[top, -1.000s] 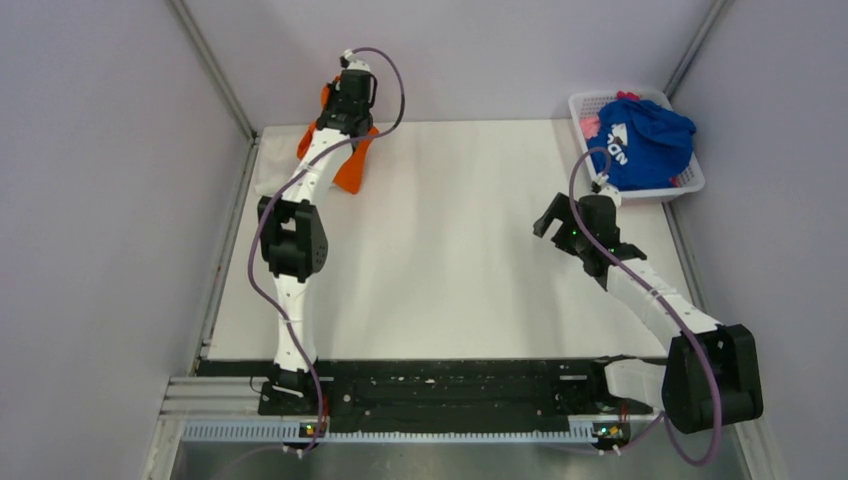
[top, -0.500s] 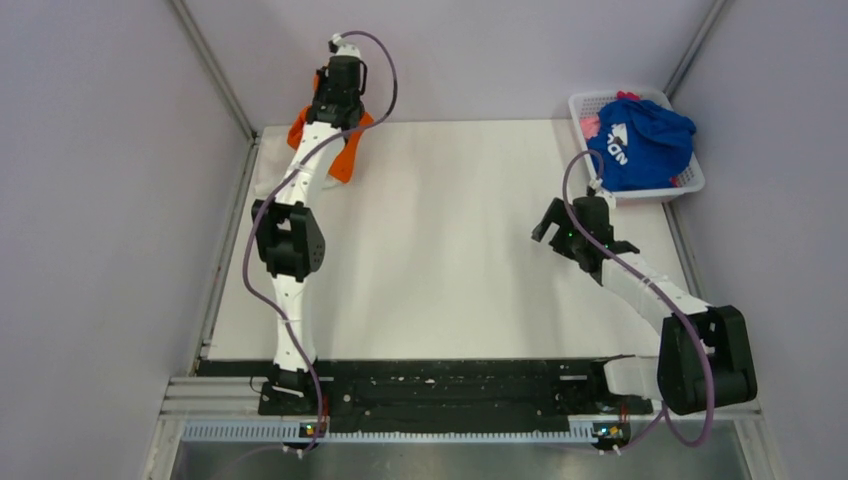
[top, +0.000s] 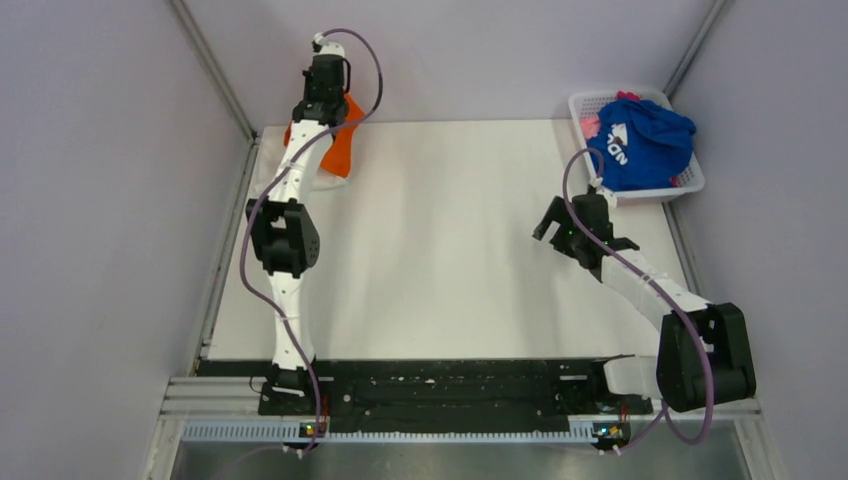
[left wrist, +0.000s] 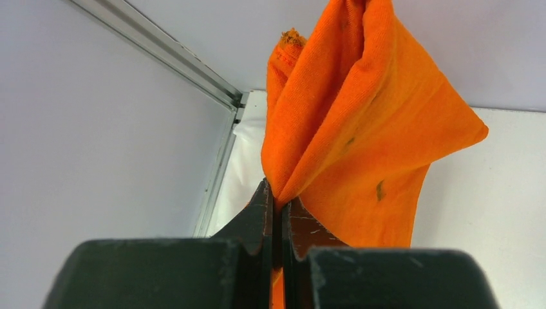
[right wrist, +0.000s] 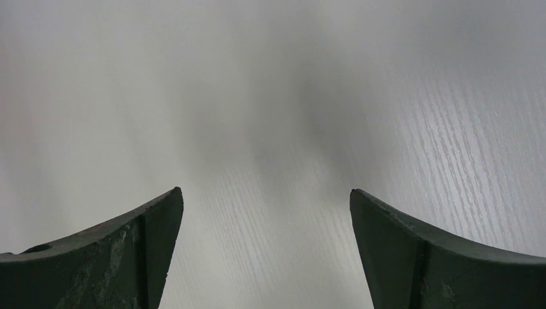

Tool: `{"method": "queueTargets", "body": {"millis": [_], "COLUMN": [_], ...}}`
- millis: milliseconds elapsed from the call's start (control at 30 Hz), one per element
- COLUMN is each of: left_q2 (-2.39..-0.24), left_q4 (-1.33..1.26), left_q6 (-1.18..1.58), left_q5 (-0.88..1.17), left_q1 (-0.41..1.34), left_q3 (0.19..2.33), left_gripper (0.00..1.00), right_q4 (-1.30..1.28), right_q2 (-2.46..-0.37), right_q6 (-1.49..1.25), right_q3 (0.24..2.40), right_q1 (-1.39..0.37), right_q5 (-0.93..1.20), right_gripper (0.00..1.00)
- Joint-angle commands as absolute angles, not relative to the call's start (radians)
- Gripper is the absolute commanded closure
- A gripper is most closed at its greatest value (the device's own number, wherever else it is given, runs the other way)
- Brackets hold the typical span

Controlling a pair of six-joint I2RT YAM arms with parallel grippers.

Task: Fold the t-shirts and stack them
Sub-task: Put the neatly folded tshirt into the corner of the board with the left arm

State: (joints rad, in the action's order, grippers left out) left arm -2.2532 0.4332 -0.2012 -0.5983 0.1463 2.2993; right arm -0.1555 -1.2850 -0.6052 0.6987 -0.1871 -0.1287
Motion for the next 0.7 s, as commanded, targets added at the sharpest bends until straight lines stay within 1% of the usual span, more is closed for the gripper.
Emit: {"method": "queueTargets", "body": {"millis": [0,667], "left_q2": [-2.285,-2.437], "left_q4": [0.383,0.339], "left_q6": [-0.165,-0.022], "left_q5": [-0.571,-0.479], "left_q1": [0.124,-0.079], "left_q3": [2.332,2.33], "left_gripper": [1.0,1.0], "right_q4": [-0.157,-0.226], "right_q2": [-1.281,-1.344], "right_q6": [-0.604,-0.608], "right_q3": [0.75,0.783], "right_q1": [-0.186,-0.187], "right_q5": [-0.164,-0.221], "right_gripper": [0.01,0.02]}}
